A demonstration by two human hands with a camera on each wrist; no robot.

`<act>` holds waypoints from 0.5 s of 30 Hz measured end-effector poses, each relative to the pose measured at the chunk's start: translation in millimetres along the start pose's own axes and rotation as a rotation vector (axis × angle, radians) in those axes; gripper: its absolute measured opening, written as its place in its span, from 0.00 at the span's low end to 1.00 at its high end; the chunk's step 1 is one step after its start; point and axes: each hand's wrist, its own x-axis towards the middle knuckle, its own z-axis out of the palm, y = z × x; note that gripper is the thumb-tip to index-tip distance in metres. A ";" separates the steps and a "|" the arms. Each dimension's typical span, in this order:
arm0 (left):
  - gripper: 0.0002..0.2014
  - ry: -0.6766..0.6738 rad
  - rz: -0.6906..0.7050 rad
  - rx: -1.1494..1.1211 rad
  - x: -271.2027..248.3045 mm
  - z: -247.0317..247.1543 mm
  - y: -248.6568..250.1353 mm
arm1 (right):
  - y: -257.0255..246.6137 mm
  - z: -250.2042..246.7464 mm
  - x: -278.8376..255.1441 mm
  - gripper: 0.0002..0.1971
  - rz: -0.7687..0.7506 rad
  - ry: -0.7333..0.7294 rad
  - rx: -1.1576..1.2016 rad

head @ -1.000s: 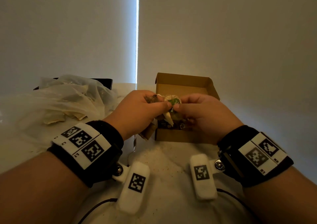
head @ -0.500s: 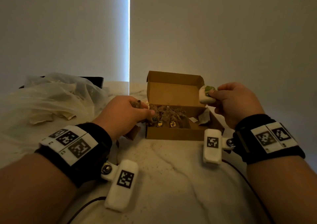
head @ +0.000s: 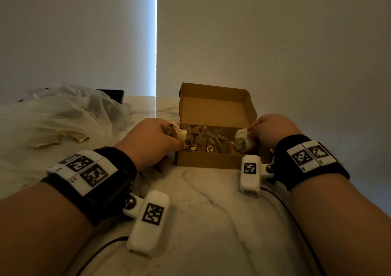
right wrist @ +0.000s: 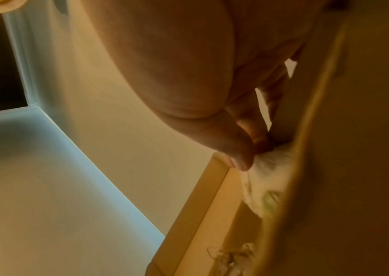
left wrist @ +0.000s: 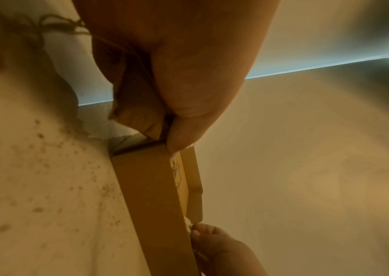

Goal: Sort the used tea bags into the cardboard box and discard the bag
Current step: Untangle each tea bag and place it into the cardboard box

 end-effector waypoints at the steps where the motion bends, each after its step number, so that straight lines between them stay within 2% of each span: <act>1: 0.08 -0.001 0.000 0.003 -0.2 0.1 0.0 | -0.2 0.8 -1.3 0.11 -0.002 0.014 -0.005; 4: 0.07 0.002 -0.007 -0.001 -0.1 0.5 0.2 | -4.8 0.0 -4.5 0.12 -0.028 0.068 0.017; 6: 0.07 0.000 -0.012 -0.009 0.1 0.4 0.3 | -9.6 -0.6 -10.2 0.13 -0.054 0.077 -0.055; 10: 0.07 0.003 -0.002 0.002 -0.5 -0.4 0.1 | -19.7 0.6 -20.8 0.18 -0.021 -0.141 -0.257; 12: 0.08 0.001 0.001 0.009 -0.5 -0.2 0.1 | -22.5 1.7 -23.4 0.17 -0.068 -0.169 -0.289; 15: 0.09 0.009 0.002 0.022 0.0 -0.1 -0.8 | -26.9 4.1 -25.2 0.18 -0.041 -0.183 -0.246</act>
